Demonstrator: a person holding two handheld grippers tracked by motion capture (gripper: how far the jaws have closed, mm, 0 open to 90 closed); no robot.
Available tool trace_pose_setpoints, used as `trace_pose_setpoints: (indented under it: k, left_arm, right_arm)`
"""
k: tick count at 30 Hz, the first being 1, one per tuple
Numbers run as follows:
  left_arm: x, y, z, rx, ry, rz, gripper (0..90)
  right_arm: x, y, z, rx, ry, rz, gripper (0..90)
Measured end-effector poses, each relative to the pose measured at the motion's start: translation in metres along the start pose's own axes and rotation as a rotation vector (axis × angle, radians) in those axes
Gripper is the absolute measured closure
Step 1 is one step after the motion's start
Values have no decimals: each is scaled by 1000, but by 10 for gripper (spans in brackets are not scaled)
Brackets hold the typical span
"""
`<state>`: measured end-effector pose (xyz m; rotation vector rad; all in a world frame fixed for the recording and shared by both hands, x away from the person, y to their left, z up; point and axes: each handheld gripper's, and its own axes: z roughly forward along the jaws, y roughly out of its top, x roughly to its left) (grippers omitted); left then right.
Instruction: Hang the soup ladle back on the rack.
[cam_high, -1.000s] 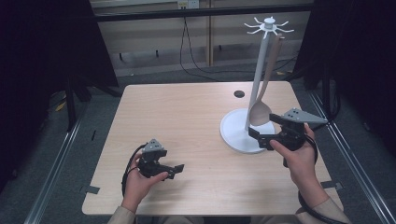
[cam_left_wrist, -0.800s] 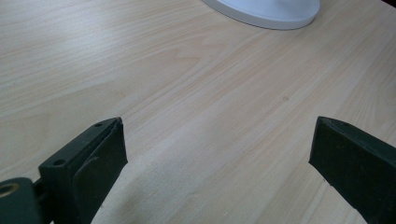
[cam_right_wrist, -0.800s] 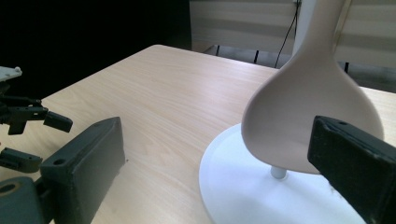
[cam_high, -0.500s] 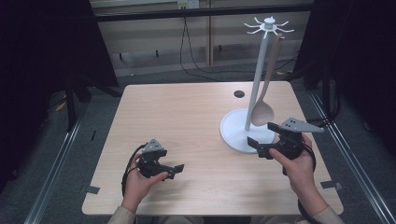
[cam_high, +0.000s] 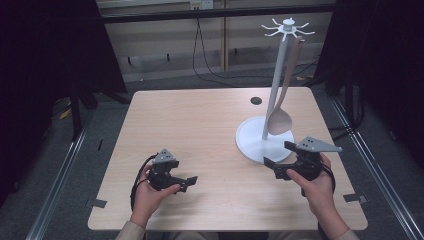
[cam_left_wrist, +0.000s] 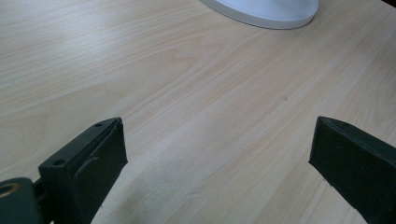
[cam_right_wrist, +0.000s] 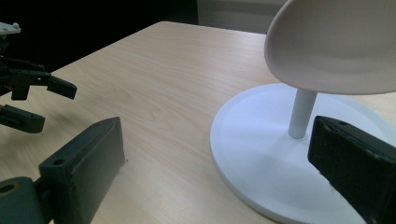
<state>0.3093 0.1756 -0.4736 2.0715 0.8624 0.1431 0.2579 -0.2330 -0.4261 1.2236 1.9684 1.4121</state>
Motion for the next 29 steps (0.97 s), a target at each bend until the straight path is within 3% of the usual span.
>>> trace_pose_setpoints:
  k: [22,29]
  left_arm:
    - [-1,0,1,4,-1,4,37]
    - [0,0,2,1,-9,7,37]
  right_arm:
    - [1,-27,6,67,9,-51,41]
    - [-4,-31,3,68,-3,-40,42]
